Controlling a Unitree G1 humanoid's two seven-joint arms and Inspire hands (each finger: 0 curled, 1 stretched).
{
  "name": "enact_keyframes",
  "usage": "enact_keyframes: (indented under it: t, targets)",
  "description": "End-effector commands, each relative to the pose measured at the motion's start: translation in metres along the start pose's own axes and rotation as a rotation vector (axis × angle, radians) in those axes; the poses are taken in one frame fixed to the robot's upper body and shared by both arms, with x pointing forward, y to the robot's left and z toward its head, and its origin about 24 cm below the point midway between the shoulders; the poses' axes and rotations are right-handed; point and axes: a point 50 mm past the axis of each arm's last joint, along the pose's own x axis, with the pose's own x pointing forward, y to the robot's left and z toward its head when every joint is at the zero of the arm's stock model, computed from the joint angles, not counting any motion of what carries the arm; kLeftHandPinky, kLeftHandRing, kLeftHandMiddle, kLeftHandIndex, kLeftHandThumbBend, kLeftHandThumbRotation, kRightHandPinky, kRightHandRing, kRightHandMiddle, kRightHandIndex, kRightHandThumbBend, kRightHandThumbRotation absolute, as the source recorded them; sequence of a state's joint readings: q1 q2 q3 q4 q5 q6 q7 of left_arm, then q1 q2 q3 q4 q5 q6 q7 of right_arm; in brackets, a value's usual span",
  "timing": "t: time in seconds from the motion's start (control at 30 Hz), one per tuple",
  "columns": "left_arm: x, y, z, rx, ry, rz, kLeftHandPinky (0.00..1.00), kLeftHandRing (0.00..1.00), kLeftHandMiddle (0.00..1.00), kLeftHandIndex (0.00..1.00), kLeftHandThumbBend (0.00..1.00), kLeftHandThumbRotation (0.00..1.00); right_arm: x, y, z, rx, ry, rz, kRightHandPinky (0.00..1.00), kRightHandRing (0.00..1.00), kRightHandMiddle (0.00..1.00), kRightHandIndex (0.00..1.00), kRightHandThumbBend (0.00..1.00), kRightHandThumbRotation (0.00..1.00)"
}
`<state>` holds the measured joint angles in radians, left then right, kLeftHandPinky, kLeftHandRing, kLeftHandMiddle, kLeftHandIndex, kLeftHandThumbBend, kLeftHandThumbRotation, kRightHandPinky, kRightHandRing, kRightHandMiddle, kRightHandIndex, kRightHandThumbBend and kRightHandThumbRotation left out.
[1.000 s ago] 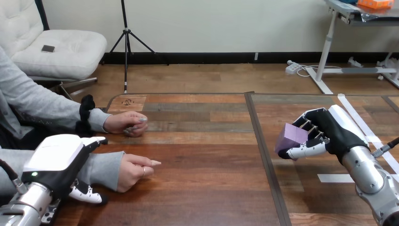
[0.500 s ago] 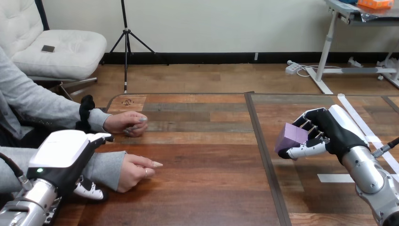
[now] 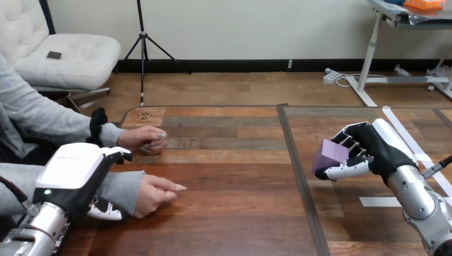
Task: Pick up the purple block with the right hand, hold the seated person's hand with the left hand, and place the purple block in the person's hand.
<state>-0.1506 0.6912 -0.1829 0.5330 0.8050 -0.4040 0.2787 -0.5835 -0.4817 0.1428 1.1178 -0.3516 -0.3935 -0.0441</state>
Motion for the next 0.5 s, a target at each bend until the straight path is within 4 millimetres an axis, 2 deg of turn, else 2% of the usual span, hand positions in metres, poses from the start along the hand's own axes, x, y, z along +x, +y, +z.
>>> enact_keyframes:
  t: [0.0, 0.23, 0.47]
  targets:
    - [0.0137, 0.0190, 0.0012, 0.041, -0.040, 0.088, 0.61, 0.66, 0.68, 0.69, 1.00, 0.00, 0.0127, -0.0331, 0.0301, 0.002, -0.113, -0.102, 0.38, 0.41, 0.45, 0.47, 0.83, 0.00]
    - [0.0142, 0.0162, 0.0043, 0.080, -0.071, 0.119, 0.54, 0.58, 0.60, 0.60, 1.00, 0.00, 0.0125, -0.0334, 0.0298, -0.003, -0.113, -0.105, 0.37, 0.40, 0.44, 0.46, 0.83, 0.00]
    - [0.0148, 0.0144, 0.0064, 0.086, -0.081, 0.120, 0.46, 0.50, 0.52, 0.52, 0.95, 0.00, 0.0126, -0.0342, 0.0294, -0.014, -0.109, -0.105, 0.37, 0.40, 0.44, 0.47, 0.83, 0.00]
